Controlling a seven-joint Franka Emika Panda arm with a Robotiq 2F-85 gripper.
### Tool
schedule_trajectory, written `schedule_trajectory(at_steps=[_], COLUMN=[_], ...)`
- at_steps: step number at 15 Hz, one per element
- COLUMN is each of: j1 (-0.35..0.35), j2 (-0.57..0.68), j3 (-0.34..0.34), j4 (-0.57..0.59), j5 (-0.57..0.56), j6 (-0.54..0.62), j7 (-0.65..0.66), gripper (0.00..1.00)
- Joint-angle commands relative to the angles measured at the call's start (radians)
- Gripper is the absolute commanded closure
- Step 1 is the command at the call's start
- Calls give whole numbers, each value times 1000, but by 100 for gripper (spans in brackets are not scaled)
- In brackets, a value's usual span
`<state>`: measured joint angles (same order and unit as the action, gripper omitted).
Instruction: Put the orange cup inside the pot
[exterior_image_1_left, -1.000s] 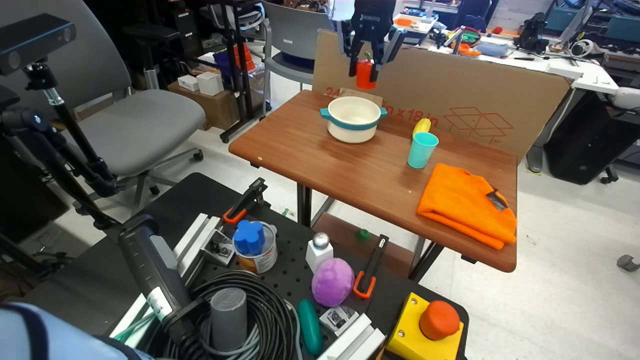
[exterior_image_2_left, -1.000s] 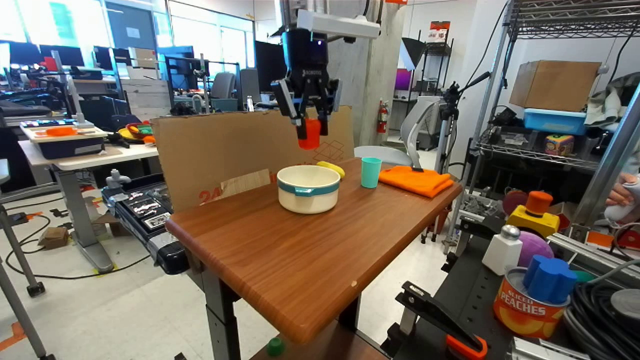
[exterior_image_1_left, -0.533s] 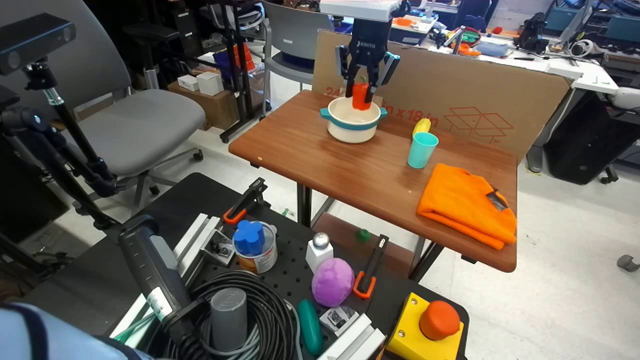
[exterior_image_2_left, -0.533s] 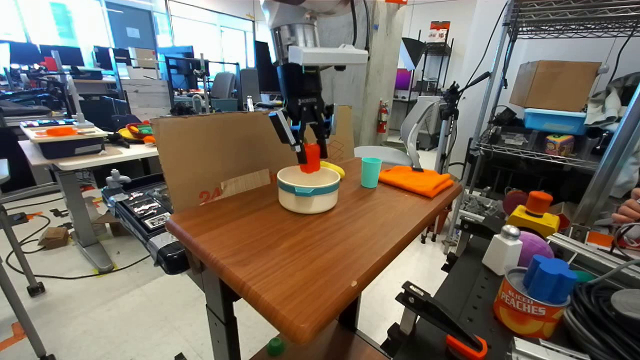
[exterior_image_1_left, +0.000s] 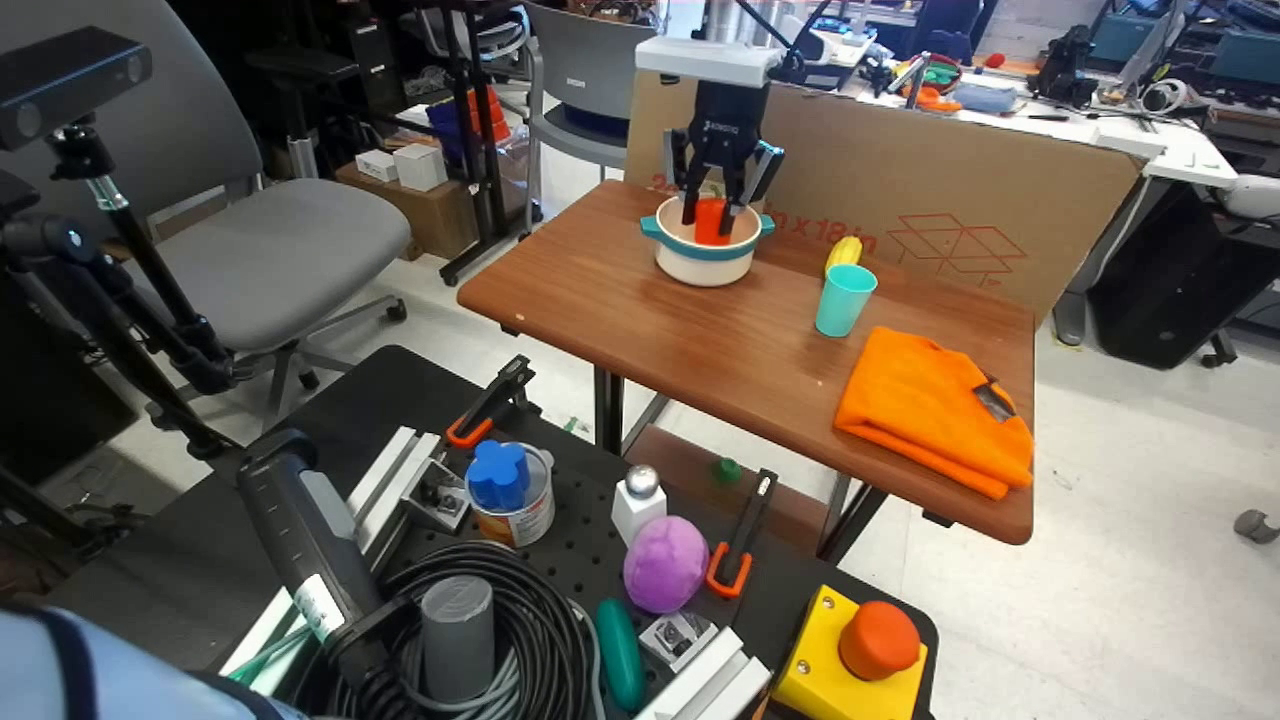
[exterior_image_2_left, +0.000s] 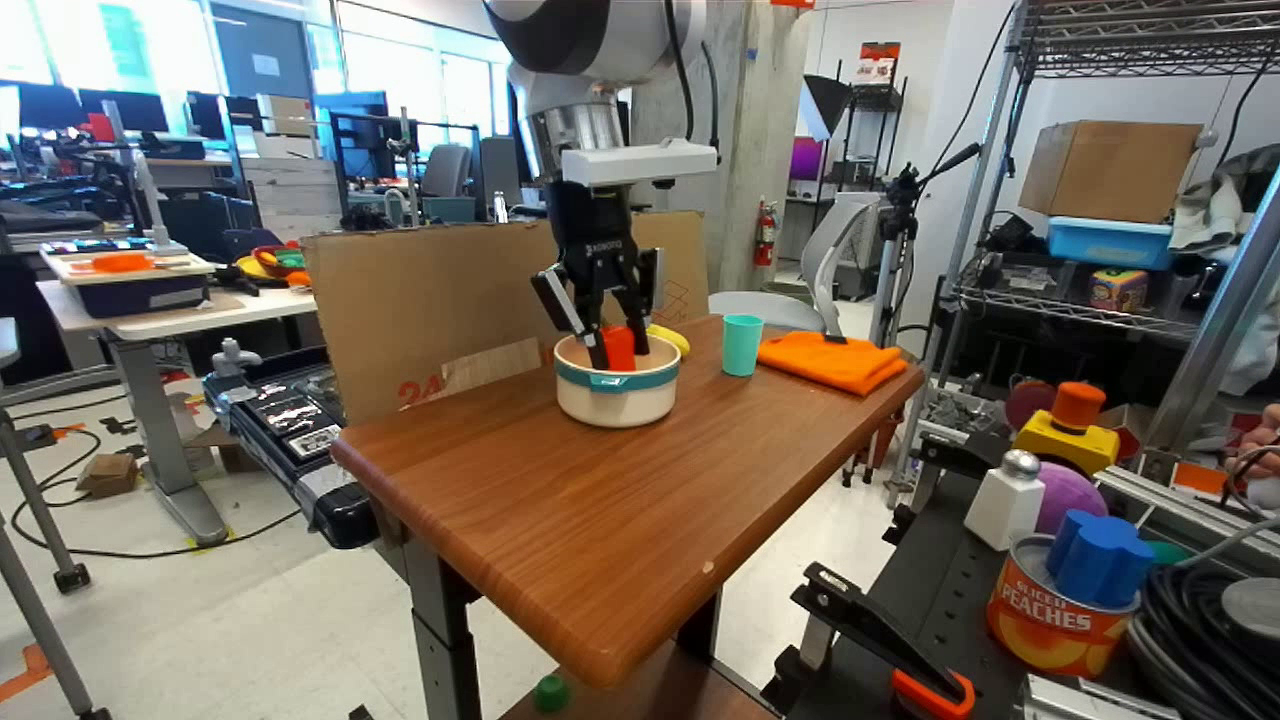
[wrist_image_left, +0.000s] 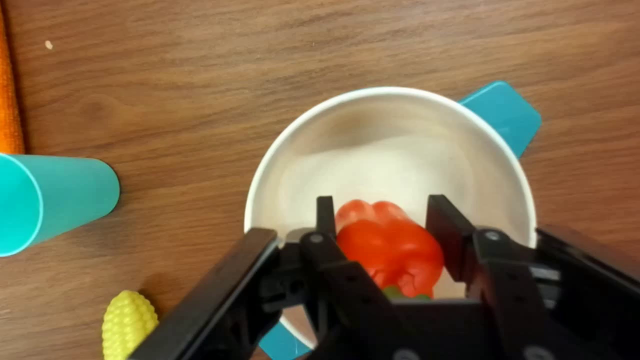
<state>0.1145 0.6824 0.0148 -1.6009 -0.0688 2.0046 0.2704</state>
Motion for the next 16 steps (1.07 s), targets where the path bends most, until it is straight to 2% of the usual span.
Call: schedule_trajectory(at_steps=[1,2,3,4,5,8,9,12,16], j1=[22,24,27,29,31,35,37,44,57], j2=[59,66,69,72,72,51,38,-4,-127], j3=[-16,-16,-17,-19,-19,-16,-13,-7,5], j4=[79,87,88,91,92,76,67,31,-82], j5=[-3,-3,-5,-8,-9,-11,-12,-14,-20], j6=[-70,-78,-82,-88,-93,-109,-115,-129,-117], j7=[13,13,15,16,16,5,-1,-15,-38], gripper=[76,76,64,26,25,4,1,0,0])
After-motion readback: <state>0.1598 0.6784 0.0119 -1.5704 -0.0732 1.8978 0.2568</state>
